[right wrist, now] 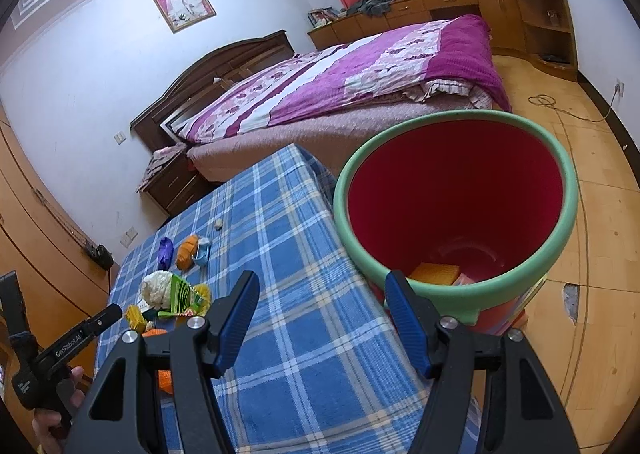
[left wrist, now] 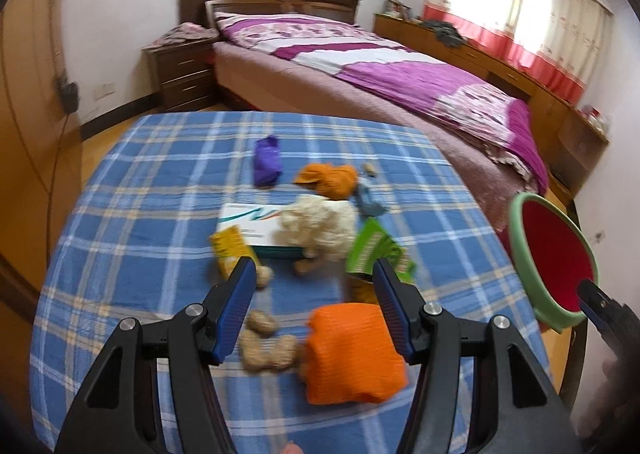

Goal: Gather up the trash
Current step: 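Move both tools back over the table toward the remaining items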

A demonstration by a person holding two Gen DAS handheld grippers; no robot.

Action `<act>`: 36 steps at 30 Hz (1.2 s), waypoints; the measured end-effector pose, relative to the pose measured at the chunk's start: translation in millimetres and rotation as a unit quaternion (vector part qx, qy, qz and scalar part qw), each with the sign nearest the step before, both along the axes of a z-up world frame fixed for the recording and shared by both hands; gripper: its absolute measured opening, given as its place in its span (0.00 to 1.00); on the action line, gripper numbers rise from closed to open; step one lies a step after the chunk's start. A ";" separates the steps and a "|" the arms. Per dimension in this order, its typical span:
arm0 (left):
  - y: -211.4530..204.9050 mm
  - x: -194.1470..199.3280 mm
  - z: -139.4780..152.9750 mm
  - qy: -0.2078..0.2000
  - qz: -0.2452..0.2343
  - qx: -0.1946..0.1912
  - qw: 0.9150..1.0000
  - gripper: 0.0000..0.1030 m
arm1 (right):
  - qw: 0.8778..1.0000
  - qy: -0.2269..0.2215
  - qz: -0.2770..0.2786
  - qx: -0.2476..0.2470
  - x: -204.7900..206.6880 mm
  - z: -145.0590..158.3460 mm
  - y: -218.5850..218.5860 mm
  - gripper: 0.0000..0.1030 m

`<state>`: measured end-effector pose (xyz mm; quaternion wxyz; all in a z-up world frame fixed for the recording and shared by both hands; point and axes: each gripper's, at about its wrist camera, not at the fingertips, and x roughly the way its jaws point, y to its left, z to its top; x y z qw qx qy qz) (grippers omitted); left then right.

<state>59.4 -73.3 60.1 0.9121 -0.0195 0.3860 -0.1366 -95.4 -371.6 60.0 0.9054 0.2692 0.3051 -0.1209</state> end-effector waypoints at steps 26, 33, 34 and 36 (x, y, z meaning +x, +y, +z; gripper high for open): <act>43.3 58.7 -54.0 0.067 0.058 -0.043 0.995 0.49 | 0.998 0.043 0.043 -0.019 38.8 -10.1 33.3 0.66; 50.7 54.6 -45.9 0.045 0.046 -0.064 0.996 0.31 | 0.995 0.042 0.082 -0.034 59.0 -4.7 54.2 0.66; 53.1 53.3 -43.7 0.042 0.048 -0.066 0.996 0.31 | 0.994 0.043 0.091 -0.034 63.3 -4.7 58.6 0.67; 58.6 51.6 -40.4 0.039 0.051 -0.071 0.995 0.31 | 0.992 0.045 0.109 -0.033 71.0 -4.7 67.1 0.67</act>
